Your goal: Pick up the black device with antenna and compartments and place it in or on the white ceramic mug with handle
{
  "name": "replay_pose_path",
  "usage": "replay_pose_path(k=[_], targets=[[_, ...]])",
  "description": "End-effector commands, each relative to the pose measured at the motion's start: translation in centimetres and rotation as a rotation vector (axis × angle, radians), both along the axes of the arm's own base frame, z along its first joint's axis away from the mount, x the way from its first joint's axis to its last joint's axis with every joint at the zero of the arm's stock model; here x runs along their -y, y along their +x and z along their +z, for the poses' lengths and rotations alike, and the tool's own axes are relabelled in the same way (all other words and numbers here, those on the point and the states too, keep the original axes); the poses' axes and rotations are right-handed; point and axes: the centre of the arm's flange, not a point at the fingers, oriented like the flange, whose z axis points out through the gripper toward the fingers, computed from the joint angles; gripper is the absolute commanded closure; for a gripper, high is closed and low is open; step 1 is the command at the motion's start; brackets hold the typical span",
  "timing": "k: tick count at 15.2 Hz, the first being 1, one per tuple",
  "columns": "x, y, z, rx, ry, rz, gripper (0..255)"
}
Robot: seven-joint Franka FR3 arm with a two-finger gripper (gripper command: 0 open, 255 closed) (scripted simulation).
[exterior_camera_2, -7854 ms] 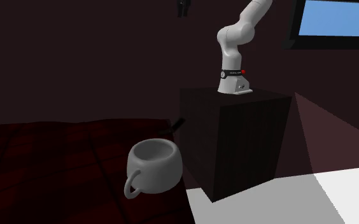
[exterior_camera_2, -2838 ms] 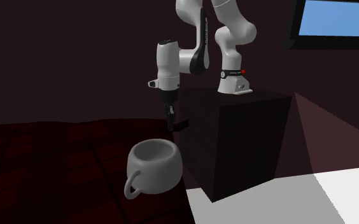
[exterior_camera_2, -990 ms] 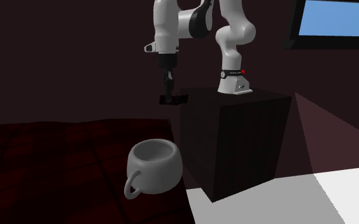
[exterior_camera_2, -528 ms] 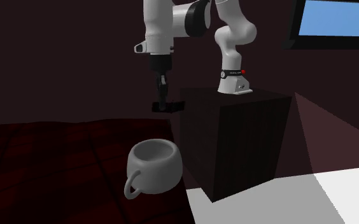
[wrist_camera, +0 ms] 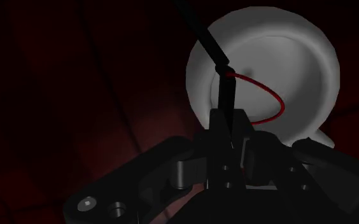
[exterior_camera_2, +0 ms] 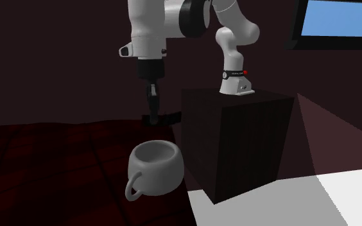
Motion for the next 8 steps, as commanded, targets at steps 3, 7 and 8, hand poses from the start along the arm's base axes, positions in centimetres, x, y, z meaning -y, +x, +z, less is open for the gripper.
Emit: replay_pose_path(k=[3, 7, 8], targets=[[-4.3, 3.2, 0.0, -0.001, -0.001, -0.001, 255], [-6.4, 4.7, -1.2, -0.001, -0.001, -0.001, 255], [-6.4, 4.7, -1.7, -0.001, -0.001, -0.001, 255]])
